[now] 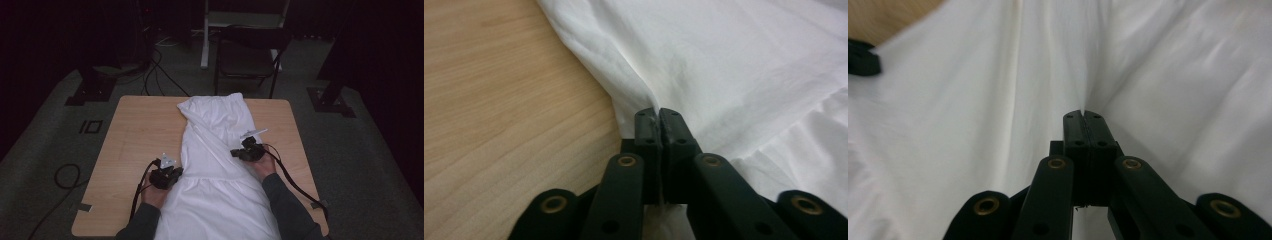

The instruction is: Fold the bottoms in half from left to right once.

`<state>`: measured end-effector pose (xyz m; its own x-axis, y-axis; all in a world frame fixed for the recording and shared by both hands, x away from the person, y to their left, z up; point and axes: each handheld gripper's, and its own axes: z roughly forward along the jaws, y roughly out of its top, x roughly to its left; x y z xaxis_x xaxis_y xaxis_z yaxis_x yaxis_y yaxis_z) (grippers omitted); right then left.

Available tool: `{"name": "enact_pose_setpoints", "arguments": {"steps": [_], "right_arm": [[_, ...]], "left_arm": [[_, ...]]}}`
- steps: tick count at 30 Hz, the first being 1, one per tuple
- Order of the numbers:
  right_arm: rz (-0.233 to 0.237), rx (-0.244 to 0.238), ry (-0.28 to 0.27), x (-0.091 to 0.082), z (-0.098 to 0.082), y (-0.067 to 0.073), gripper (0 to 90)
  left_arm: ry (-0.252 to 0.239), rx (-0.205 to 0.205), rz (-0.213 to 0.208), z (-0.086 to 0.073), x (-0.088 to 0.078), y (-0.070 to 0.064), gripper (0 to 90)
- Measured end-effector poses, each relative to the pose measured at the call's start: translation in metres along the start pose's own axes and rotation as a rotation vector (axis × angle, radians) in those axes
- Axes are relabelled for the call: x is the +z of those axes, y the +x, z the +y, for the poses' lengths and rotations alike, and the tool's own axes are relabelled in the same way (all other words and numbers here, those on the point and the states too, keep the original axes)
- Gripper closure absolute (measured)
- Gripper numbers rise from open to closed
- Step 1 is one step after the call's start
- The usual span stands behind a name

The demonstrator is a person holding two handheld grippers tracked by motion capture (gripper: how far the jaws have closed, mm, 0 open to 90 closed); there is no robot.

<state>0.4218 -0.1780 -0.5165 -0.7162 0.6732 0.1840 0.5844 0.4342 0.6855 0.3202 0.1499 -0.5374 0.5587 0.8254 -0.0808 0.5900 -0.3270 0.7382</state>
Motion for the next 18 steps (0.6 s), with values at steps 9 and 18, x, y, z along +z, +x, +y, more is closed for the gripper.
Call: {"name": "enact_pose_setpoints", "arguments": {"steps": [9, 18], "right_arm": [[-0.121, 0.055, -0.254, -0.092, 0.001, -0.023, 90.0], [-0.213, 0.139, -0.017, -0.042, -0.043, -0.056, 83.6]], "left_arm": [[-0.032, 0.046, -0.095, 0.006, -0.012, -0.012, 80.5], [-0.016, 0.066, -0.048, 0.027, -0.006, -0.009, 51.2]]}}
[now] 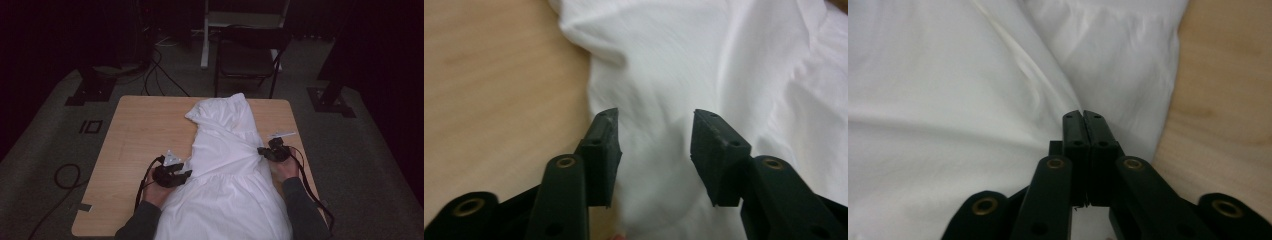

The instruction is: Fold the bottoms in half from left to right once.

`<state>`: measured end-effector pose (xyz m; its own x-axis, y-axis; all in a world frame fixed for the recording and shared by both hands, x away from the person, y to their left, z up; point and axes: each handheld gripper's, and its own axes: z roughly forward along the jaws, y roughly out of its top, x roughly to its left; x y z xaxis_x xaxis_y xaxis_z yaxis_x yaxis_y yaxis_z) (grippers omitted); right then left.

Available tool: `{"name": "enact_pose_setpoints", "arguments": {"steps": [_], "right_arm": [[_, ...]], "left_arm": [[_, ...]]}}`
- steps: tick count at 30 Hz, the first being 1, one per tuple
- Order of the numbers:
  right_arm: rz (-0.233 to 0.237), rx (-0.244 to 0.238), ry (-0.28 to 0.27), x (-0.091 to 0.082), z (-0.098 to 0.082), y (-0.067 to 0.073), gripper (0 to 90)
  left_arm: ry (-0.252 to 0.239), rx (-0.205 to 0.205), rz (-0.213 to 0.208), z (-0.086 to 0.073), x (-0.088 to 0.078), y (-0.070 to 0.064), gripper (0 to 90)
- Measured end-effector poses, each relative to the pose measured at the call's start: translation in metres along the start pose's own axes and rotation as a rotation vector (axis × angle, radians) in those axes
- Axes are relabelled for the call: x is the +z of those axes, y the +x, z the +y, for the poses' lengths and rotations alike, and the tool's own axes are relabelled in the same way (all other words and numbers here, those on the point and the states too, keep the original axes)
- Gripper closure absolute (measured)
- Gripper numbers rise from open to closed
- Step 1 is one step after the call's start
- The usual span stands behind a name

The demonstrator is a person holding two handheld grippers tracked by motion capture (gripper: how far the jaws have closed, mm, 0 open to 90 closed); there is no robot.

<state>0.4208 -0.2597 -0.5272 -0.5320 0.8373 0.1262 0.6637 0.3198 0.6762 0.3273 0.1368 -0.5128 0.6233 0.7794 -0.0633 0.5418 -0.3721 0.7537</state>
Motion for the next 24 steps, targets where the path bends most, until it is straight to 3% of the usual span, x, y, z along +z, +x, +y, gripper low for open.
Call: {"name": "enact_pose_setpoints", "arguments": {"steps": [3, 5, 8, 12, 13, 15, 16, 19, 21, 24], "right_arm": [[0.01, 0.015, -0.034, -0.005, 0.001, 0.002, 64.5], [0.014, 0.051, -0.054, -0.012, 0.002, 0.003, 58.0], [0.077, 0.103, -0.062, -0.02, -0.007, 0.006, 55.4], [0.159, 0.09, -0.031, -0.017, -0.023, 0.018, 52.8], [0.163, 0.088, -0.016, -0.014, -0.025, 0.022, 56.6], [0.169, 0.057, 0.023, -0.009, -0.026, 0.025, 79.5], [0.14, 0.038, 0.034, -0.009, -0.026, 0.026, 88.1], [0.111, 0.052, -0.05, -0.031, -0.02, 0.025, 89.5], [0.054, 0.044, -0.094, -0.052, -0.016, 0.022, 89.5], [0.016, 0.05, -0.052, -0.057, -0.017, 0.018, 88.3]], "left_arm": [[0.002, 0.006, 0.027, 0.014, 0.008, 0.008, 47.6], [0.018, -0.012, 0.029, 0.021, 0.019, 0.015, 46.2], [0.042, -0.03, 0.019, 0.028, 0.036, 0.021, 45.8], [0.061, -0.063, 0.007, 0.034, 0.054, 0.025, 45.7], [0.06, -0.07, 0.005, 0.035, 0.056, 0.025, 45.6], [0.052, -0.077, 0.004, 0.038, 0.059, 0.024, 45.6], [0.054, -0.078, 0.003, 0.039, 0.06, 0.024, 45.6], [0.052, -0.063, 0.015, 0.042, 0.062, 0.021, 45.5], [0.059, -0.062, 0.028, 0.043, 0.063, 0.021, 45.4], [0.063, -0.085, 0.04, 0.045, 0.07, 0.022, 45.0]]}}
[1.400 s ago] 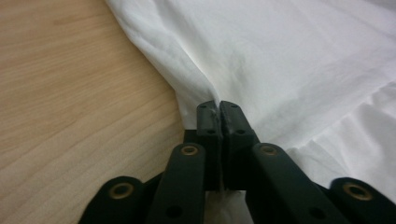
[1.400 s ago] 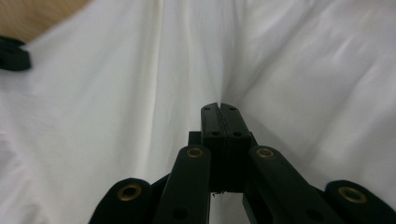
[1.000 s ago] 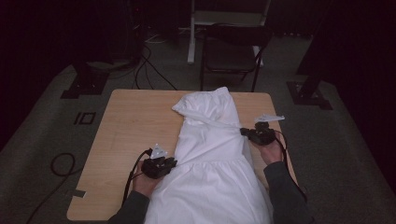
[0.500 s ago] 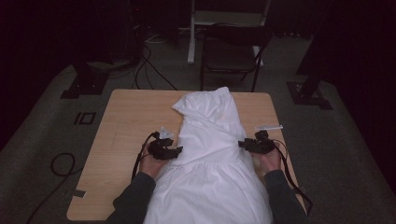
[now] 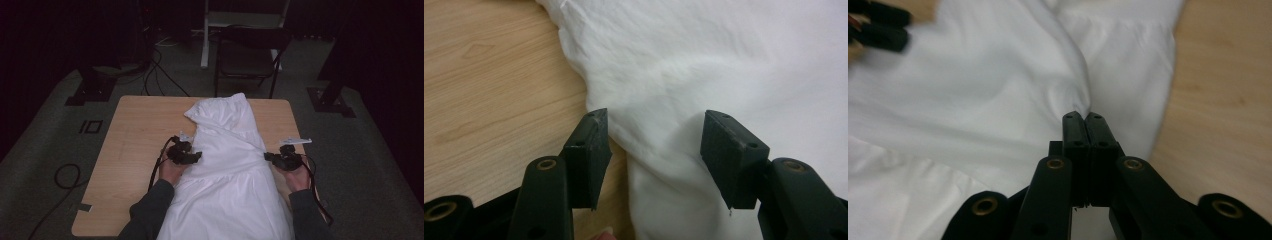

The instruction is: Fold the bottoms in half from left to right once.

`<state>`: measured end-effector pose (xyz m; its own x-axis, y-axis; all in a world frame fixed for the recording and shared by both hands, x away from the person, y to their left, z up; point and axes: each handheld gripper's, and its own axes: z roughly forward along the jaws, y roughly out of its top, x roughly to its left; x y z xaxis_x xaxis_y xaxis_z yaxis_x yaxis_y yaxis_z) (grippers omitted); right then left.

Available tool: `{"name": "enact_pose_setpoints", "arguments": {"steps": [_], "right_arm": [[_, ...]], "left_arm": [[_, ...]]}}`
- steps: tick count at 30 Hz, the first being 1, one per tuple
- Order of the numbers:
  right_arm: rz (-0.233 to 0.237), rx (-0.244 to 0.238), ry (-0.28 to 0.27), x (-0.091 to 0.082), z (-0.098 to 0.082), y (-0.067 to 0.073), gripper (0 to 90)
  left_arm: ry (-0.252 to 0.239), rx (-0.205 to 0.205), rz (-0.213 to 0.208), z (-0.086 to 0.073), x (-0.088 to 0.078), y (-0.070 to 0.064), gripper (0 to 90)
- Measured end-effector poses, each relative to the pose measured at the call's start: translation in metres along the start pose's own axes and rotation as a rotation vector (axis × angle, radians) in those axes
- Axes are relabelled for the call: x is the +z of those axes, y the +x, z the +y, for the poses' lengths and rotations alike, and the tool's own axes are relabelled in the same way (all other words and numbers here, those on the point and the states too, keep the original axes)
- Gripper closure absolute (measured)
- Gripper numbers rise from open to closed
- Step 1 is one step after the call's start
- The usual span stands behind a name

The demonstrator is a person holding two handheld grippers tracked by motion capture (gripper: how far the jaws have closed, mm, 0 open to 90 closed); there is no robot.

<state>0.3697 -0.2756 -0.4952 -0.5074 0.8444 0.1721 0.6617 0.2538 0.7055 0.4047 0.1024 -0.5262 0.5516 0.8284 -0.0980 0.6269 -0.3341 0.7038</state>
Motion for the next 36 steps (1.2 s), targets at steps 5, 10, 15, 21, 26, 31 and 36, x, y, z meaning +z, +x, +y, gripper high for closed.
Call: {"name": "enact_pose_setpoints", "arguments": {"steps": [5, 10, 15, 21, 26, 31, 36], "right_arm": [[-0.079, 0.01, 0.144, 0.039, -0.021, -0.008, 87.6], [-0.094, -0.01, 0.132, 0.037, -0.025, -0.002, 88.2], [-0.086, -0.031, 0.123, 0.028, -0.039, 0.009, 88.7], [-0.028, -0.03, 0.124, 0.009, -0.064, 0.026, 88.7], [0.02, -0.063, 0.154, -0.004, -0.076, 0.04, 75.7], [0.024, -0.089, 0.025, -0.006, -0.048, 0.044, 59.0], [0.051, -0.167, -0.037, 0.011, -0.001, 0.056, 58.1]], "left_arm": [[0.035, -0.015, 0.044, -0.001, 0.016, -0.001, 42.8], [0.037, 0.021, 0.046, -0.008, 0.018, -0.005, 68.0], [0.014, 0.017, 0.05, -0.023, 0.007, -0.01, 75.7], [-0.001, 0.028, 0.02, -0.055, -0.02, -0.02, 79.1], [0.014, 0.074, -0.002, -0.074, -0.04, -0.03, 75.3], [-0.034, 0.053, 0.001, -0.059, -0.046, -0.021, 56.4], [-0.034, 0.047, 0.022, -0.042, -0.033, -0.017, 51.8]]}}
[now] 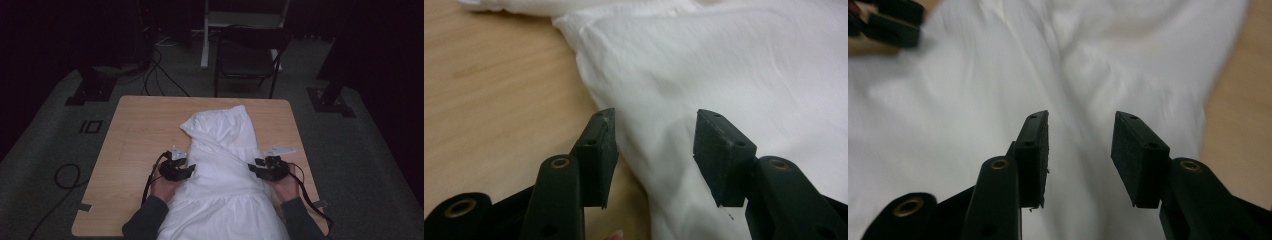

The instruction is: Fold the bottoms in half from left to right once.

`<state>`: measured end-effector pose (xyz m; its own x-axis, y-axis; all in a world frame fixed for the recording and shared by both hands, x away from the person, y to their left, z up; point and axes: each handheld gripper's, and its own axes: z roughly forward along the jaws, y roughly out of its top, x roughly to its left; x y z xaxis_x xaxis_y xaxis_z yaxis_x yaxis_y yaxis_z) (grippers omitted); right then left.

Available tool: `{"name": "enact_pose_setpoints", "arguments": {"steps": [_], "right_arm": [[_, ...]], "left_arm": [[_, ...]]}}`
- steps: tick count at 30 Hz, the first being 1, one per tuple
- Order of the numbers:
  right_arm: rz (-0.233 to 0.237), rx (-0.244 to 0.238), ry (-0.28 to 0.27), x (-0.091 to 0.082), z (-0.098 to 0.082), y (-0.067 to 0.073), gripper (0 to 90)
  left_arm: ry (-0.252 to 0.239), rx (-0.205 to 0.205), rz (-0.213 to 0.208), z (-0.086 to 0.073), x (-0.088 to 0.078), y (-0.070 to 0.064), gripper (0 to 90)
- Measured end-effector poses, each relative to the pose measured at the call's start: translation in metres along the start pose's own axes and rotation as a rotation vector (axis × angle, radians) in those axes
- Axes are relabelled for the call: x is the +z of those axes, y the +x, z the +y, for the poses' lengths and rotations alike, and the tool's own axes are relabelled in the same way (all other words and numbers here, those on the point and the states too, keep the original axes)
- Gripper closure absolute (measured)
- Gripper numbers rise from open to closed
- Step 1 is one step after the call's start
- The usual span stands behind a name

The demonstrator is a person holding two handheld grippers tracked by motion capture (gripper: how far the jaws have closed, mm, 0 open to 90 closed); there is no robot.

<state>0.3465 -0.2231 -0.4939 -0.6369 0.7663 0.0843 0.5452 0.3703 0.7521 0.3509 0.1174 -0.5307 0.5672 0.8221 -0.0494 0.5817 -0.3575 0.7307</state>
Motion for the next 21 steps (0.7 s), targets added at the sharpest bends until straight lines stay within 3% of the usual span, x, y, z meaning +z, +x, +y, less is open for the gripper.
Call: {"name": "enact_pose_setpoints", "arguments": {"steps": [5, 9, 14, 19, 21], "right_arm": [[0.037, -0.053, 0.004, 0.038, 0.037, 0.009, 59.8], [0.05, -0.104, 0.028, 0.065, 0.056, 0.02, 59.8], [0.046, -0.12, 0.046, 0.089, 0.071, 0.027, 56.8], [0.079, -0.131, 0.054, 0.107, 0.077, 0.032, 51.4], [0.059, -0.137, 0.088, 0.116, 0.081, 0.032, 55.8]], "left_arm": [[0.035, 0.006, 0.011, 0.004, 0.015, 0.001, 53.9], [0.056, 0.014, 0.013, 0.003, 0.022, 0.002, 62.8], [0.066, 0.036, 0.005, 0.003, 0.024, -0.002, 83.9], [0.063, 0.047, 0.011, 0.003, 0.025, -0.004, 86.0], [0.063, 0.047, 0.012, 0.003, 0.024, -0.005, 86.1]]}}
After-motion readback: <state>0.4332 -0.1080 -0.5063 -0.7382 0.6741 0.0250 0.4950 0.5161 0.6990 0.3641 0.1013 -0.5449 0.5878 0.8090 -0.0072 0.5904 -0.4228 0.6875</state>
